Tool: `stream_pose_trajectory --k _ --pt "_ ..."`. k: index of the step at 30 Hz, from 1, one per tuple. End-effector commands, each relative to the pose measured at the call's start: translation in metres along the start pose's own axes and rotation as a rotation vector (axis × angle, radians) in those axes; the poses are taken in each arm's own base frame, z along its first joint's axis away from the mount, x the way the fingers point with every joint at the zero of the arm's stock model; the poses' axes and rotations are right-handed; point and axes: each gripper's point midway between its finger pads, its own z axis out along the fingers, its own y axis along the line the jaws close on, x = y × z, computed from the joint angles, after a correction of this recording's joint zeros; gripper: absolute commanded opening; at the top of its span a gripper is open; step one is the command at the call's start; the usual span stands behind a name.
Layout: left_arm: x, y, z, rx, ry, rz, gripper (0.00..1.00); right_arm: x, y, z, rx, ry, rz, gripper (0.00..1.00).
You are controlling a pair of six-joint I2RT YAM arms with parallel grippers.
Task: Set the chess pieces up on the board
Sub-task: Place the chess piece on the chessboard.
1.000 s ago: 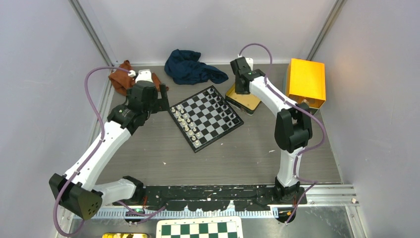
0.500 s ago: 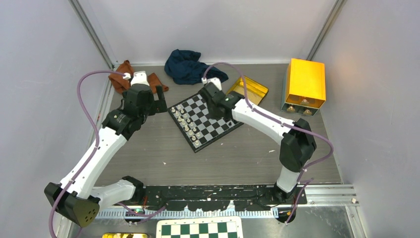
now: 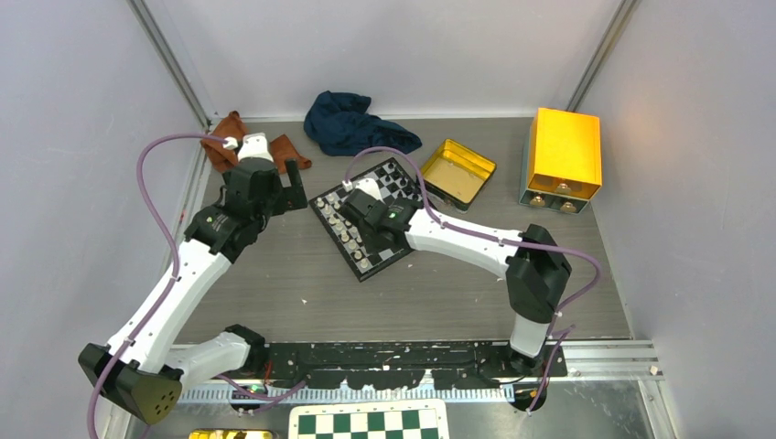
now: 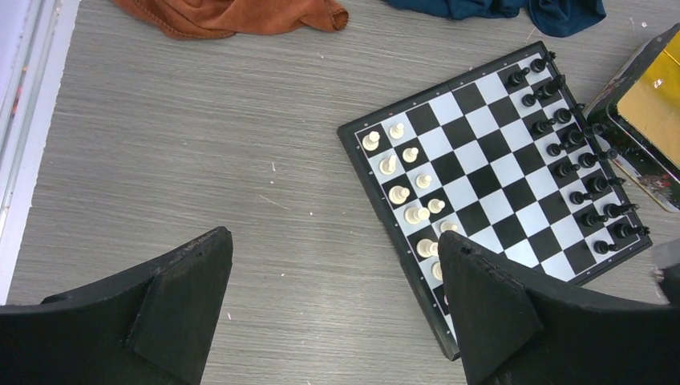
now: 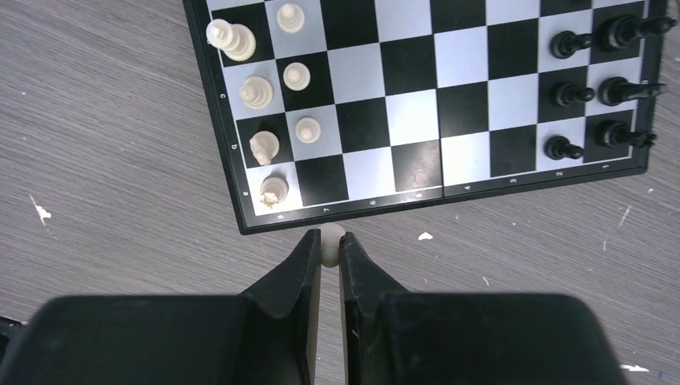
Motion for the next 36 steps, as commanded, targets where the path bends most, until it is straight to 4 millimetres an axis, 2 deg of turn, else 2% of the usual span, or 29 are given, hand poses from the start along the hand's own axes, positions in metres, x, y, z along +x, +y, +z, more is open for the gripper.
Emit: stream_pose_trajectory --k 1,14,36 --pt "-0.009 0.0 -0.007 0.011 -0.036 -0.036 1.0 -0.002 0.012 0.01 -0.016 -0.007 0.012 0.0" --pt "-0.01 0.001 -0.006 0.0 -0.033 -0.032 1.0 0.014 0.018 0.034 -0.017 0.044 -0.024 0.01" --pt "-0.007 0.001 -0.003 0.0 -0.022 -0.029 1.0 0.027 0.022 0.056 -0.026 0.055 -0.042 0.0"
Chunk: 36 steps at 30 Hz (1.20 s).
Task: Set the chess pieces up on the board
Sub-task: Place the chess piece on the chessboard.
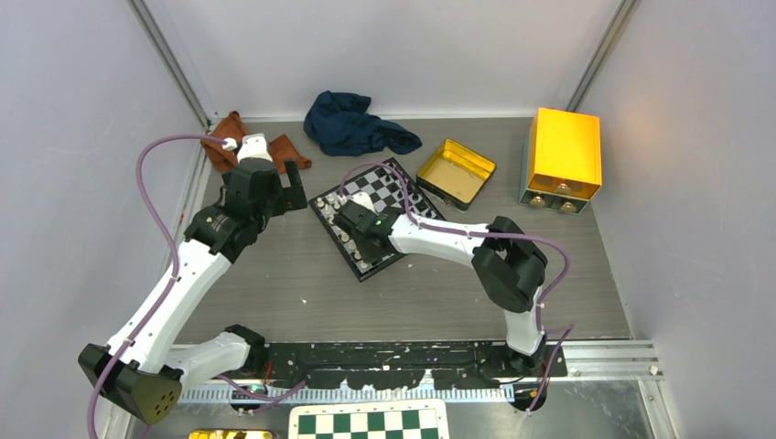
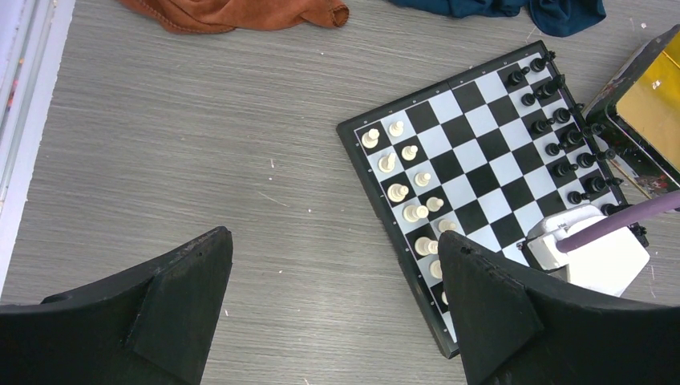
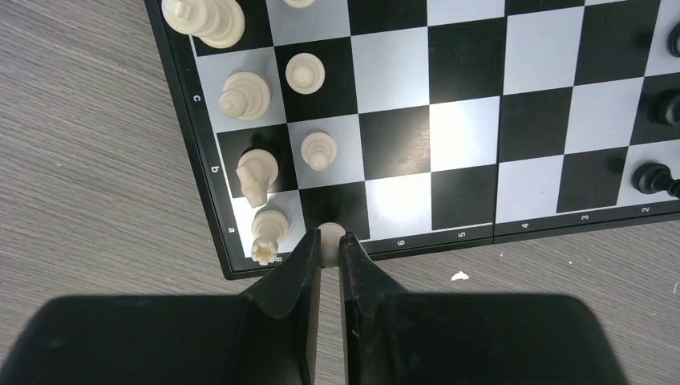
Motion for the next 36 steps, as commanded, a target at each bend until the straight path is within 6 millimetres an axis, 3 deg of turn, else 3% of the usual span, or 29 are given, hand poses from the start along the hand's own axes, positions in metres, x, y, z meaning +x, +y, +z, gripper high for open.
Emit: stream_pose_trajectory --k 1,36 --pt "-0.008 0.0 -0.002 0.004 -0.026 -0.015 1.0 -0.009 0.006 0.0 -0.02 -0.039 0.007 0.01" --pt "-0.002 -0.003 0.004 0.008 -0.011 -0.006 1.0 -0.001 0.003 0.01 -0.001 -0.019 0.005 0.01"
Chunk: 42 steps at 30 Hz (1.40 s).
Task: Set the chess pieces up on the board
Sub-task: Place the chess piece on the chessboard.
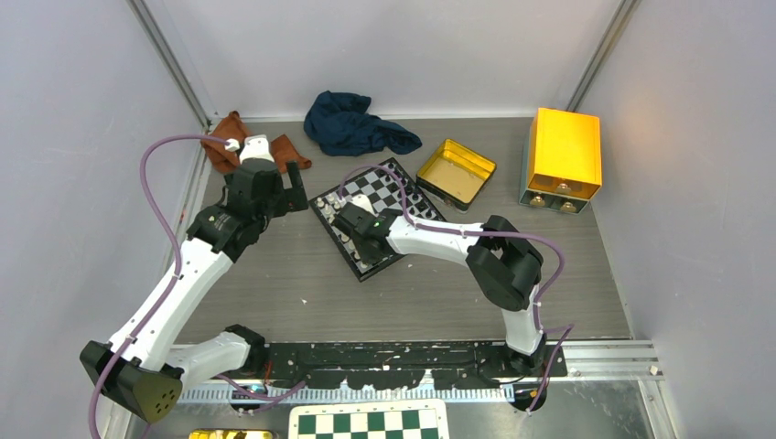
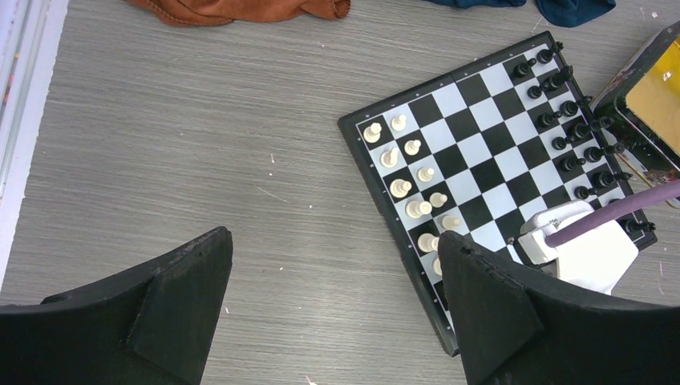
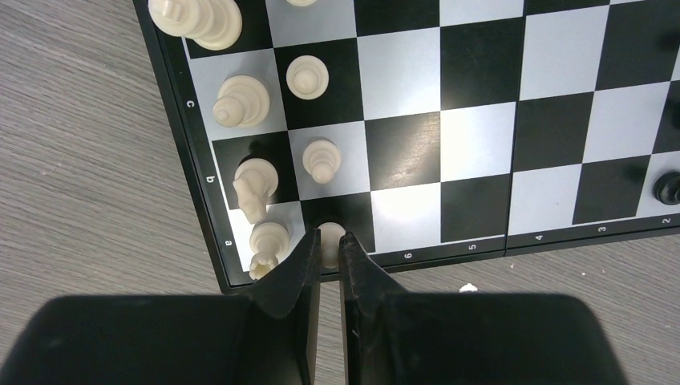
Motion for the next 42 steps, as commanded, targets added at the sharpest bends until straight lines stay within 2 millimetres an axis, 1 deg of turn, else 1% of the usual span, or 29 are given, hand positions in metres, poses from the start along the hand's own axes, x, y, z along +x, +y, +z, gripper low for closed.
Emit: stream_pose_trajectory --k 1,7,11,19,22,31,42 --pt "-0.008 -0.002 0.001 0.011 -0.027 -0.014 1.0 -0.005 0.001 0.0 -0.001 -0.027 0.008 0.01" --pt "-0.007 -0.003 0.001 0.014 -0.023 -0.014 1.0 -0.004 0.001 0.0 -0.001 -0.025 0.006 0.05" --pt "-0.006 -0.004 0.002 0.013 -0.021 -0.013 1.0 -0.004 0.001 0.001 0.001 -0.023 0.006 0.11" --pt "-0.007 -0.005 0.003 0.018 -0.021 -0.014 1.0 -0.006 0.001 -0.002 -0.001 -0.029 0.007 0.27" --pt "-0.007 -0.005 0.003 0.018 -0.019 -0.013 1.0 -0.008 0.001 -0.003 -0.004 -0.035 0.008 0.32" --pt "-0.008 -0.006 0.004 0.02 -0.022 -0.015 1.0 -0.017 0.001 -0.011 -0.006 -0.055 0.006 0.33" --pt "-0.012 -0.008 0.004 0.024 -0.029 -0.015 1.0 -0.039 0.001 -0.038 -0.026 -0.109 0.014 0.33"
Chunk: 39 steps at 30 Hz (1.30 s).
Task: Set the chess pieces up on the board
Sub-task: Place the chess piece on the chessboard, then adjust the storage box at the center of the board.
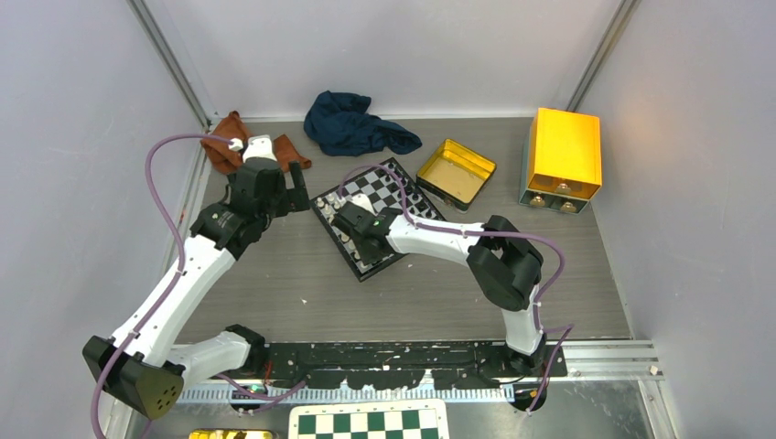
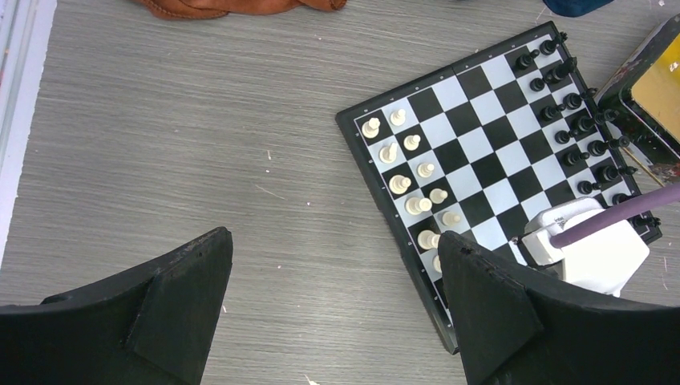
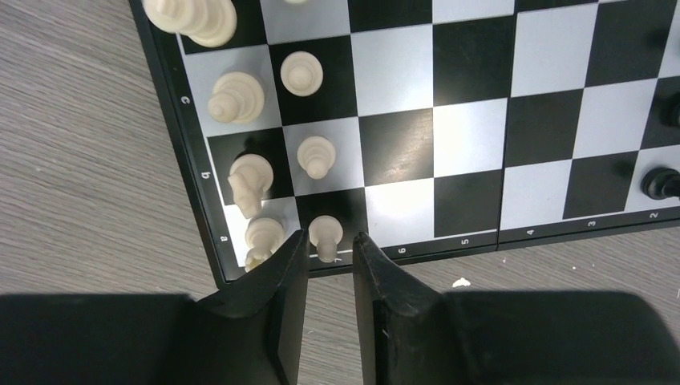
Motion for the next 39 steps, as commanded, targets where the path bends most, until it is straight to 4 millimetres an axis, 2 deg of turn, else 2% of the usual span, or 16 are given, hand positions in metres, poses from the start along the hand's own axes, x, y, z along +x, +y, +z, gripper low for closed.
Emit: stream_pose_trajectory --k 1,7,10,13,16,24,29,33,39 --pt "-0.016 -0.006 0.0 0.02 -0.049 -0.022 1.0 -0.044 0.003 -0.04 -0.039 -0.127 0.029 0.33" --pt "-0.019 -0.005 -0.001 0.017 -0.054 -0.019 1.0 -0.063 0.001 -0.061 -0.044 -0.181 0.038 0.33" --pt "-0.02 -0.005 -0.001 0.015 -0.057 -0.018 1.0 -0.075 -0.006 -0.074 -0.024 -0.221 0.04 0.33" --pt "-0.021 -0.005 -0.001 0.014 -0.058 -0.017 1.0 -0.09 -0.023 -0.084 0.0 -0.254 0.063 0.33" --pt "-0.021 -0.005 -0.002 0.011 -0.059 -0.019 1.0 -0.104 -0.053 -0.083 0.037 -0.267 0.108 0.33" --pt "-0.017 -0.006 0.005 0.005 -0.044 -0.026 1.0 -0.136 -0.163 -0.064 0.182 -0.271 0.228 0.34" --pt "-0.009 -0.011 0.015 0.002 -0.01 -0.033 1.0 -0.145 -0.219 -0.048 0.24 -0.268 0.307 0.35" --pt "-0.001 -0.014 0.025 -0.007 0.023 -0.037 1.0 -0.142 -0.246 -0.026 0.253 -0.229 0.361 0.31" --pt "0.01 -0.015 0.038 -0.02 0.07 -0.05 1.0 -0.13 -0.26 0.0 0.245 -0.166 0.373 0.31"
